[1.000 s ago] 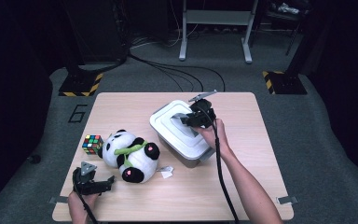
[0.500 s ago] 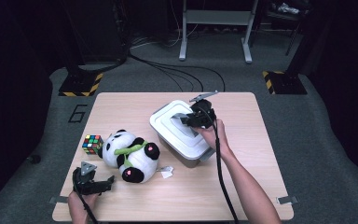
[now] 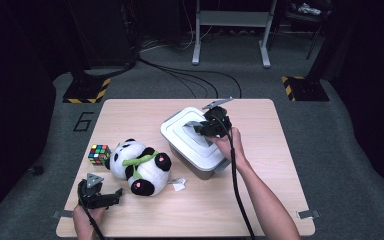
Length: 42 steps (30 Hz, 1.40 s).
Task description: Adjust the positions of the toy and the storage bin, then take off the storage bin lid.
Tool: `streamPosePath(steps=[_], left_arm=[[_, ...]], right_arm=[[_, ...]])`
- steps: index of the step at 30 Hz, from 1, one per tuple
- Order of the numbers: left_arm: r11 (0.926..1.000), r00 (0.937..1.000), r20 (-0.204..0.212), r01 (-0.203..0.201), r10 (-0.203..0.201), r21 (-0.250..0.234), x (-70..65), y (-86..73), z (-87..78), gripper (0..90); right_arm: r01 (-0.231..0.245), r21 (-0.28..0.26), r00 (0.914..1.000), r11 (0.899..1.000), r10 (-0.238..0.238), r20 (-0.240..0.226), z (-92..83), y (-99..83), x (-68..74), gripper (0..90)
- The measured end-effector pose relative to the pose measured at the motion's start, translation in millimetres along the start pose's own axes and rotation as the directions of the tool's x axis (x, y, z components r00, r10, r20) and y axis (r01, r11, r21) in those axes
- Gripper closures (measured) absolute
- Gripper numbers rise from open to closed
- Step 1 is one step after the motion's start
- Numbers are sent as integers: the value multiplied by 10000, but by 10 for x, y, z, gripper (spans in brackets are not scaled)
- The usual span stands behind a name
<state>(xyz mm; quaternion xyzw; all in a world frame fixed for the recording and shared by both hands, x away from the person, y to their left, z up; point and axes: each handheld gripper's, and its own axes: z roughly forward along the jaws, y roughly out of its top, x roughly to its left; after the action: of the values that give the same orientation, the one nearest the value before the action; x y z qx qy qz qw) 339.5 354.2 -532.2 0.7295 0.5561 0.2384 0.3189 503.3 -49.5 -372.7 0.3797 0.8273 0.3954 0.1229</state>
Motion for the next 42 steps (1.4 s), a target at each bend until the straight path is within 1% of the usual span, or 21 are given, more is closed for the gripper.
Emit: streamPosePath(steps=[2,3,5,6,8,9,16,17,20,21,22,23,24,25,26,28,32,34,36,40,42], left_arm=[[9999,10000,75,-27,26,126,7,5,-10,23],[10000,10000,22,-11,11,61,2,2,-5,24],[10000,10000,-12,-9,9,4,0,0,0,23],[10000,10000,-12,-9,9,2,0,0,0,23],[10000,10000,13,3,-3,8,0,0,0,23],[10000,10000,47,-12,11,56,3,2,-4,23],[10000,10000,-7,9,-9,-9,-1,0,1,23],[10000,10000,16,-63,62,52,4,1,-3,23],[10000,10000,16,-51,51,48,3,1,-3,23],[9998,9999,83,-80,78,160,9,5,-12,23],[9998,9999,84,-82,80,164,9,5,-12,24],[10000,10000,59,7,-7,55,3,3,-5,24],[10000,10000,19,9,-9,6,1,0,-1,24],[9999,10000,82,-26,25,128,6,5,-10,24],[9999,10000,80,-24,23,123,6,5,-10,25],[10000,10000,59,-4,4,32,4,1,-3,25],[10000,10000,67,-1,1,26,6,1,-4,26],[10000,10000,63,0,0,19,5,0,-3,25],[10000,10000,71,-2,2,22,8,1,-4,27],[10000,10000,67,-2,2,23,6,0,-4,26],[10000,10000,64,2,-2,19,6,0,-3,26]], right_arm=[[-11,-33,10000,10000,11,93,-5,8,7,668],[-83,-67,9999,9999,84,88,-20,13,14,668],[43,-300,9999,9995,-40,120,-77,37,9,668],[22,-372,9999,9993,-17,121,-104,46,8,668],[-94,-490,9999,9988,101,140,-185,66,14,668],[-39,-518,9998,9987,48,173,-224,79,12,668],[239,-714,9988,9972,-208,440,-482,120,-31,668],[213,-726,9985,9971,-176,514,-519,119,-36,668],[269,-804,9975,9964,-215,677,-631,95,-77,667],[223,-821,9971,9964,-162,737,-669,81,-95,667],[196,-835,9966,9963,-128,812,-715,61,-127,668],[148,-840,9961,9964,-75,874,-743,46,-147,668],[111,-870,9954,9961,-27,960,-779,24,-180,667],[51,-896,9948,9960,41,1016,-814,2,-216,667],[-26,-887,9938,9961,125,1108,-849,-19,-250,667],[-98,-876,9909,9961,214,1328,-913,-53,-320,668],[-297,-918,9844,9953,451,1703,-1040,-123,-445,668],[-324,-946,9825,9950,490,1798,-1078,-156,-492,667],[-508,-903,9793,9946,674,1911,-1108,-189,-531,667],[-696,-867,9732,9938,868,2131,-1135,-256,-639,668],[-834,-945,9696,9920,1026,2221,-1152,-290,-692,667]])
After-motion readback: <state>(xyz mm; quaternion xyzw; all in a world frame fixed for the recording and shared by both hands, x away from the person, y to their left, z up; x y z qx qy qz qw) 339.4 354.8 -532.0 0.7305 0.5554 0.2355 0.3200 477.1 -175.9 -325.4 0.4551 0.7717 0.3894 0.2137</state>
